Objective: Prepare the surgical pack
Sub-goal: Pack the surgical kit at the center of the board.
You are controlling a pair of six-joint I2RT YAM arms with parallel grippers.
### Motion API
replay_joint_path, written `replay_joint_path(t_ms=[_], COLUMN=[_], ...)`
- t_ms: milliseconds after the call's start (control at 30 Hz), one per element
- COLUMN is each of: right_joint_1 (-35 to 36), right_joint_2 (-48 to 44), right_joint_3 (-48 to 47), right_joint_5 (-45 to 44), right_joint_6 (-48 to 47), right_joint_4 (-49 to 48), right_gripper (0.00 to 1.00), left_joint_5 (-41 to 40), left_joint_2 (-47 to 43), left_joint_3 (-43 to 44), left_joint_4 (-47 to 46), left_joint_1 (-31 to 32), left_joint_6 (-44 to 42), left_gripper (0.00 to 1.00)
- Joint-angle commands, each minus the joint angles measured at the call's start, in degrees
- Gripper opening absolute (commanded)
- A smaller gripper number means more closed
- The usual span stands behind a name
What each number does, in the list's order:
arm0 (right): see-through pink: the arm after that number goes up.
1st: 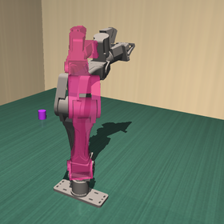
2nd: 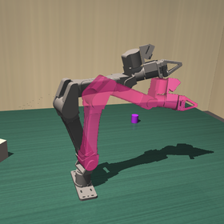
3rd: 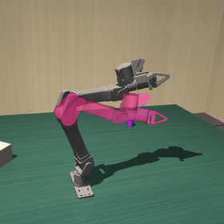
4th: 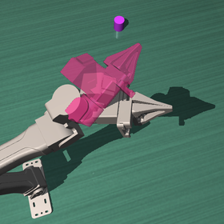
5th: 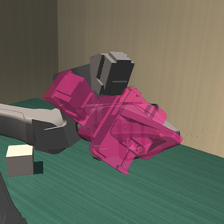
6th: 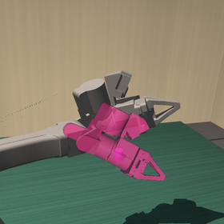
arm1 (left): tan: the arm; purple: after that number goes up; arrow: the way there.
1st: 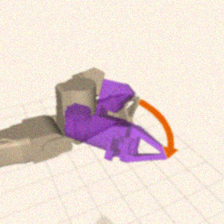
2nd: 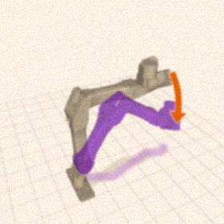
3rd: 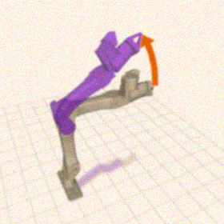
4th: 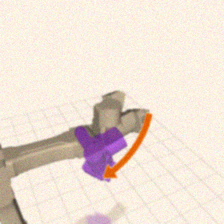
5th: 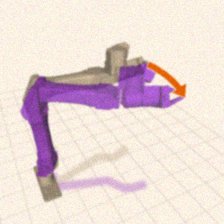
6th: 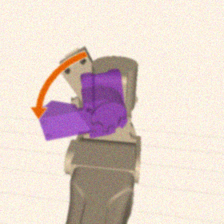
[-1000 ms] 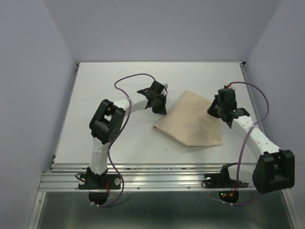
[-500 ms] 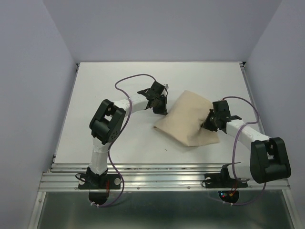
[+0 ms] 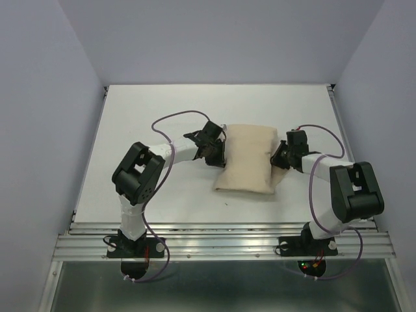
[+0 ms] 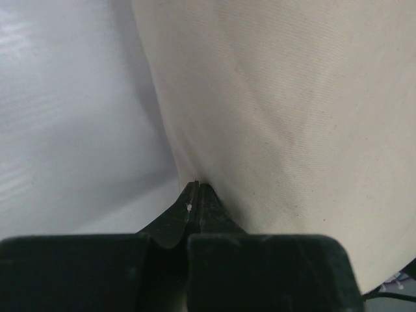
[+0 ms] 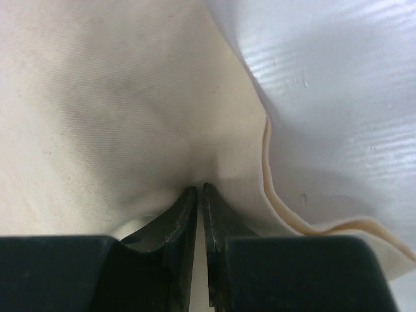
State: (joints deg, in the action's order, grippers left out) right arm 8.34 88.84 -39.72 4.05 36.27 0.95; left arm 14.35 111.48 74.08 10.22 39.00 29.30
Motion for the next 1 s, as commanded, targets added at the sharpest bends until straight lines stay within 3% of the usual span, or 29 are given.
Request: replay_joint_path(t_ms=[0, 167, 367, 567, 700, 733, 967], right_joint_1=[0.71, 0.71, 0.71, 0.71, 0.71, 0.71, 0.71], right_joint_2=[4.16, -6.46, -14.39, -9.92, -3.25, 4.86, 8.19], right_joint_3=[0.09, -2.55, -6.58, -14.75, -20.65, -24.48, -23.3], right_joint_5=[-2.21, -8.25, -11.17, -8.36, -9.51, -9.33, -8.98], right_joint_6=[-3.04, -4.98, -5.6, -7.44, -9.02, -10.68, -10.87], right_joint_4=[8.0, 20.37, 26.38, 24.1, 23.66, 23.22, 21.9], right_gripper=[0.15, 0.17, 0.19, 0.19, 0.2, 0.2, 0.21], left_joint_5=[4.99, 3.16, -1.87, -9.14, -13.54, -15.73, -14.61], left_joint_2=[-6.97, -13.37, -16.82, -16.65, -12.35, -5.21, 2.95], left_joint_3=[-5.08, -11.49, -7.74, 0.53, 2.73, 3.78, 8.97], left_joint_4=[-3.89, -3.46, 3.66, 8.14, 10.88, 10.35, 11.14], left_joint_1=[4.93, 6.96, 4.59, 2.92, -1.38, -5.82, -4.91], left_joint_6=[4.18, 6.91, 3.84, 1.46, 3.83, 4.79, 4.45], left_gripper=[0.0, 0.0, 0.0, 0.0, 0.0, 0.0, 0.0])
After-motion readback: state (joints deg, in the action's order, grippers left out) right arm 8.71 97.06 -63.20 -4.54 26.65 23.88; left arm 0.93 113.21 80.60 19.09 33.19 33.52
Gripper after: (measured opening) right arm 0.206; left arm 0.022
